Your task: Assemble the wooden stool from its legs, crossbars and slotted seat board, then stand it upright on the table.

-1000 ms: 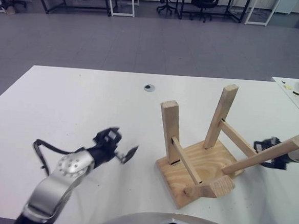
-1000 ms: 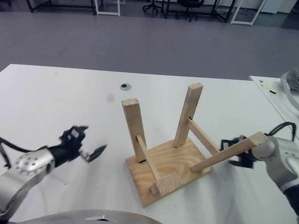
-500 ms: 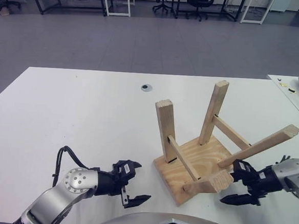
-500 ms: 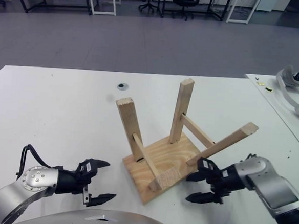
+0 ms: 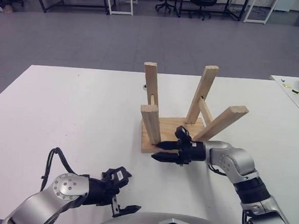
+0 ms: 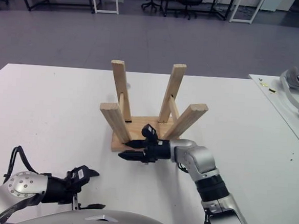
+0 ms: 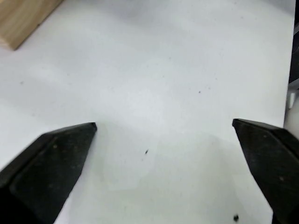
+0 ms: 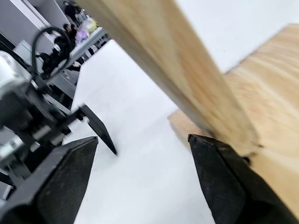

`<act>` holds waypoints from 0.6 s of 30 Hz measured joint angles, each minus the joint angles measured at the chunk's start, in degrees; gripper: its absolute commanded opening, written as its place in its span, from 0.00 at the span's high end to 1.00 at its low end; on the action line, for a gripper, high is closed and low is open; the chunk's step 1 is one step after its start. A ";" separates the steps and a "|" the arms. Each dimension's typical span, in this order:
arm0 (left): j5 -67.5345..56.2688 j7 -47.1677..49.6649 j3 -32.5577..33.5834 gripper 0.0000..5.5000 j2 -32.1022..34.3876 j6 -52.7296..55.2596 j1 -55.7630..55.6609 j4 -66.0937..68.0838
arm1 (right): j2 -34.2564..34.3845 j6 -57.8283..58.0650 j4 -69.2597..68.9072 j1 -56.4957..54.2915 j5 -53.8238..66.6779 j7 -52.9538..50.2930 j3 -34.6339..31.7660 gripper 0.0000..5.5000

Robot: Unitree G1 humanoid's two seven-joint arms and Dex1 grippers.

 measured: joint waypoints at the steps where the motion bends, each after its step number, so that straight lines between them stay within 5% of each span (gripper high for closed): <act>1: 0.55 1.47 -0.04 0.02 -1.52 -0.51 -0.45 0.34 | -1.42 2.15 -2.65 0.15 2.18 0.13 -1.57 0.34; 5: -0.92 1.92 7.06 0.02 -6.21 -9.49 -2.85 9.58 | -15.61 8.99 -13.56 4.58 9.61 7.11 -7.22 0.34; 10: 2.82 0.68 13.19 0.02 -6.13 -24.66 -4.56 23.98 | -36.89 -2.80 -7.59 11.92 -0.76 18.84 -6.80 0.34; 12: 5.28 1.11 13.46 0.02 -6.25 -28.83 -4.64 28.49 | -38.66 -9.90 1.32 11.75 -6.52 17.12 -7.72 0.40; 18: 1.42 -6.00 19.43 0.21 -9.14 -41.90 -8.61 43.40 | -28.12 -22.21 17.32 8.52 -13.95 3.17 -11.70 0.62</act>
